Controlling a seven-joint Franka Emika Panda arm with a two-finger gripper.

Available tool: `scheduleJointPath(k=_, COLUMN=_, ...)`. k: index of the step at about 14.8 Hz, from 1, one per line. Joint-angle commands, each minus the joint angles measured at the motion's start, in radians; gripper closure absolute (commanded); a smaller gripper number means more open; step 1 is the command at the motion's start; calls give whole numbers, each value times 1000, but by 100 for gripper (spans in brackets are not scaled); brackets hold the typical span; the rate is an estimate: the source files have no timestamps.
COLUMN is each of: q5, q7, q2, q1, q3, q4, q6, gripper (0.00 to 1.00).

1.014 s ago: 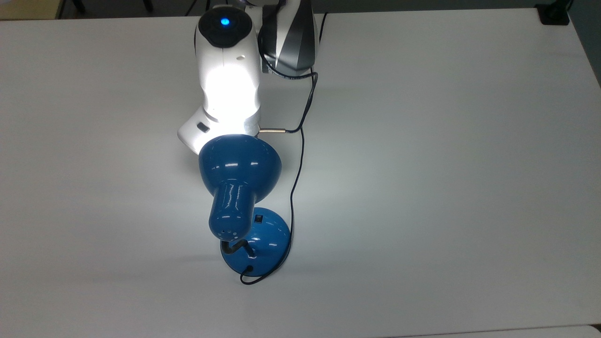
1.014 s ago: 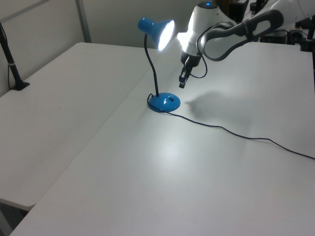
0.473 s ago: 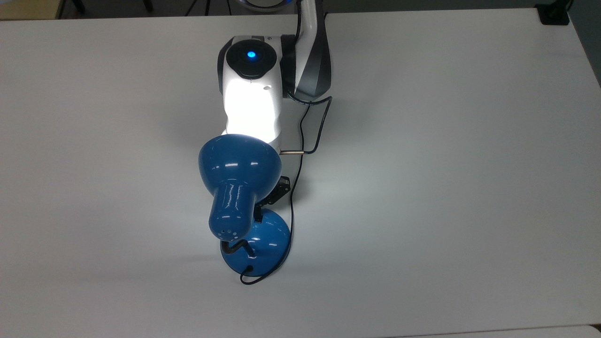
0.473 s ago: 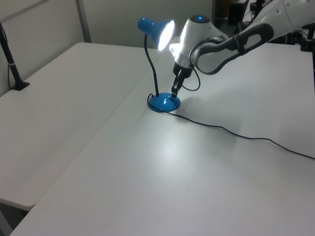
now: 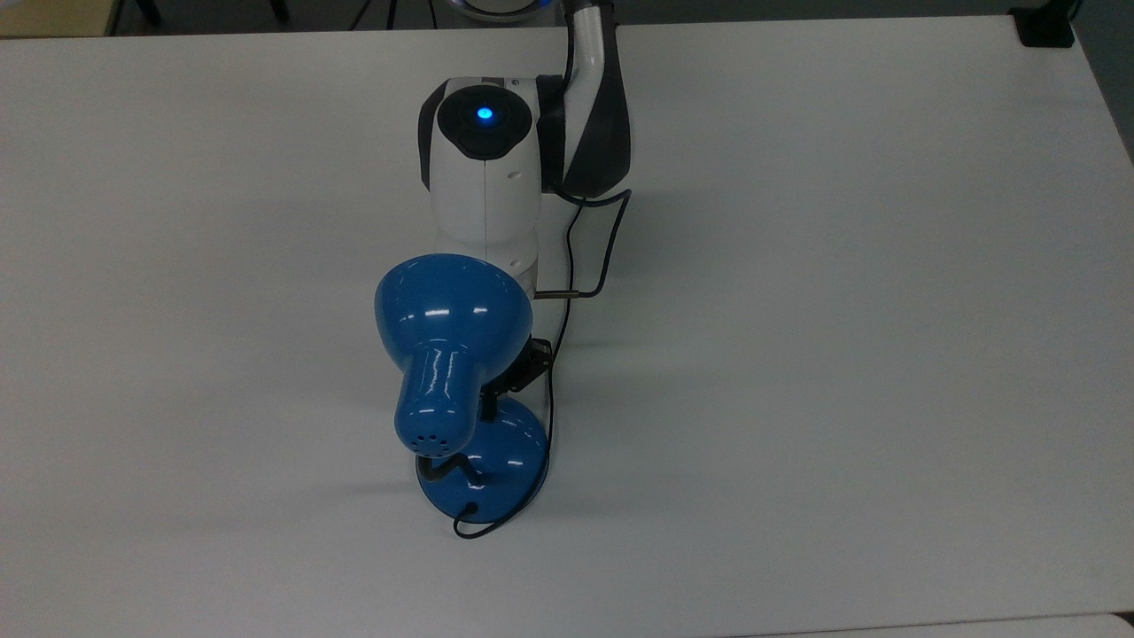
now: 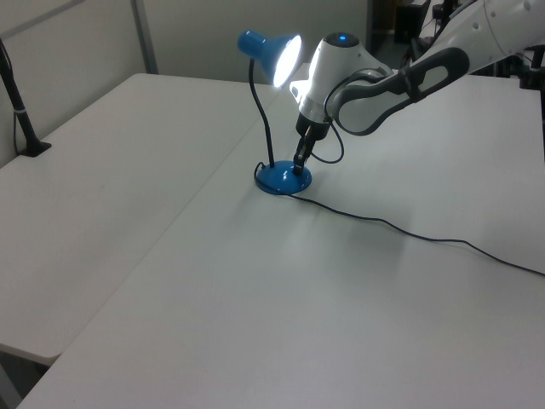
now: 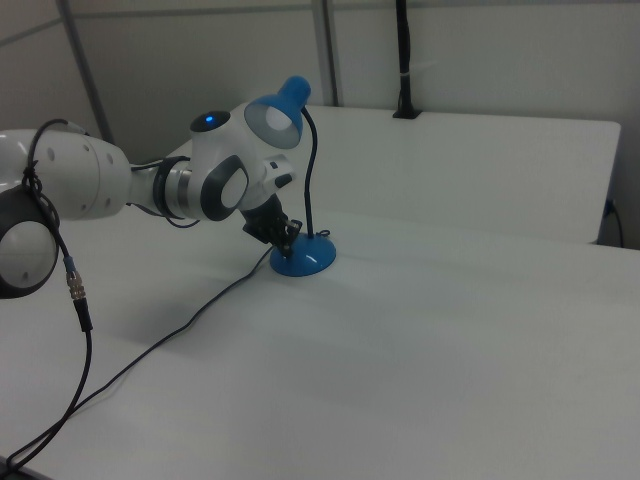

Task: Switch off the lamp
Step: 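Press down on the lamp base switch with the gripper, then lift the gripper off the switch and retract it away from the lamp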

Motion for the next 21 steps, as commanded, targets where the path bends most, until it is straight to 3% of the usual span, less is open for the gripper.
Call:
scheduleJointPath(k=1, q5=-45, q7=50, q2=25, q1=23, q3=-12, q4=-4, q6=11, gripper=100)
scheduleJointPath(k=7, q5=-97, q7=64, q2=-56, q1=21, q3=-6, q4=-154, q6=8, gripper=100)
scheduleJointPath(k=9, q5=-97, q7=59, q2=-154, q1=12, q3=1, q4=-234, q6=-7, gripper=100)
scheduleJointPath(k=10, q5=-97, q7=56, q2=-252, q1=8, q3=2, q4=-299, q6=-27, gripper=100)
scheduleJointPath(k=13, q5=-87, q7=26, q2=-412, q1=-17, q3=5, q4=-305, q6=-311, gripper=100)
scheduleJointPath(k=14, q5=-79, q7=-34, q2=-488, q1=-18, q3=5, q4=-291, q6=-475, gripper=79)
scheduleJointPath(k=15, q5=-74, q7=-68, q2=-527, q1=-26, q3=5, q4=-274, q6=-578, gripper=51)
scheduleJointPath(k=16, q5=-74, q7=-73, q2=-544, q1=-37, q3=5, q4=-210, q6=-740, gripper=1)
scheduleJointPath(k=18, q5=-77, q7=-65, q2=-544, q1=-37, q3=5, q4=-118, q6=-906, gripper=0)
scheduleJointPath(k=21, q5=-77, q7=1, q2=-553, q1=-43, q3=-7, q4=-84, q6=-920, gripper=0)
